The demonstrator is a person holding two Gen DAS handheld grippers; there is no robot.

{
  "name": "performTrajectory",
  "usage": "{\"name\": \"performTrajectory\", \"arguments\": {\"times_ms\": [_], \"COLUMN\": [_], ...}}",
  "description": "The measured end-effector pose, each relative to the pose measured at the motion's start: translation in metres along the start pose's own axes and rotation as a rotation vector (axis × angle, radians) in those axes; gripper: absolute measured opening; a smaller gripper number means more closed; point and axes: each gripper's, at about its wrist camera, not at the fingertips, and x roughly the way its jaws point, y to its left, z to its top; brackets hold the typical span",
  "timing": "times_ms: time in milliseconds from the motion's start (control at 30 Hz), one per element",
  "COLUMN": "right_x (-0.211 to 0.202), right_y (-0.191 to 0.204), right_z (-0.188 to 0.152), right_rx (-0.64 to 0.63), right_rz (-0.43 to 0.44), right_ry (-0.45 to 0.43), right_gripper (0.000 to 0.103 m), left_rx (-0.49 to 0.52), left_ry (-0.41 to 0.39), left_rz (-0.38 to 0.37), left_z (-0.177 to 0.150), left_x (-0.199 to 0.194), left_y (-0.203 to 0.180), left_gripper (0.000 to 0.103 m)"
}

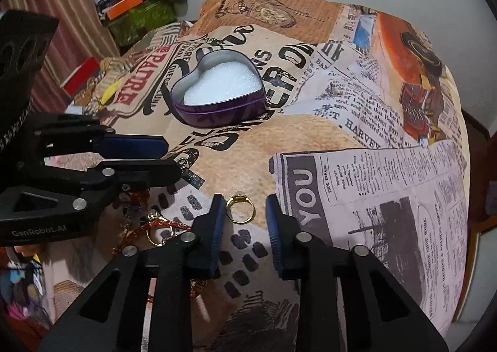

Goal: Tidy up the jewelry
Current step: 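Move the right gripper down to the gold ring and close on it, then carry the gold ring in the right gripper over the purple heart tin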

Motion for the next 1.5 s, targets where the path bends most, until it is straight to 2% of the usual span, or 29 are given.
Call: {"name": "performTrajectory", "arguments": {"times_ms": [300,433,767,1267,1500], "right_x": [-0.001,-0.002,-0.010,-0.060,-0.070], "right_y": [0.000,0.000,-0.003,0.012,0.020], "right_z": [0.000,0.000,0.004,0.038,0.057], "right_rx": [-0.003,-0.001,0.029,0.023,0.018], "right_rz": [0.006,0.004,-0.005,-0.054,-0.054], "right_ry": [-0.012,-0.018,-0.038,-0.196,-0.255], "right_gripper": [0.017,0.017,0.017,0.017,0.017], "left_rx": [0.050,0.072,0.054,0.011,0.003], "left_ry": [-0.007,-0.022,-0.052,-0.196,-0.251], "left_rz": [0.031,0.042,0.050,0.119,0.138], "left_z": [0.002,0.001,0.002,0.014,0.019], "left_x": [0.007,0.008,-0.004,-0.065,-0.082], "left_y": [-0.007,-0.010,-0.006,0.005,0.011], "left_gripper": [0.017,0.009,0.009,0.009,0.009]}}
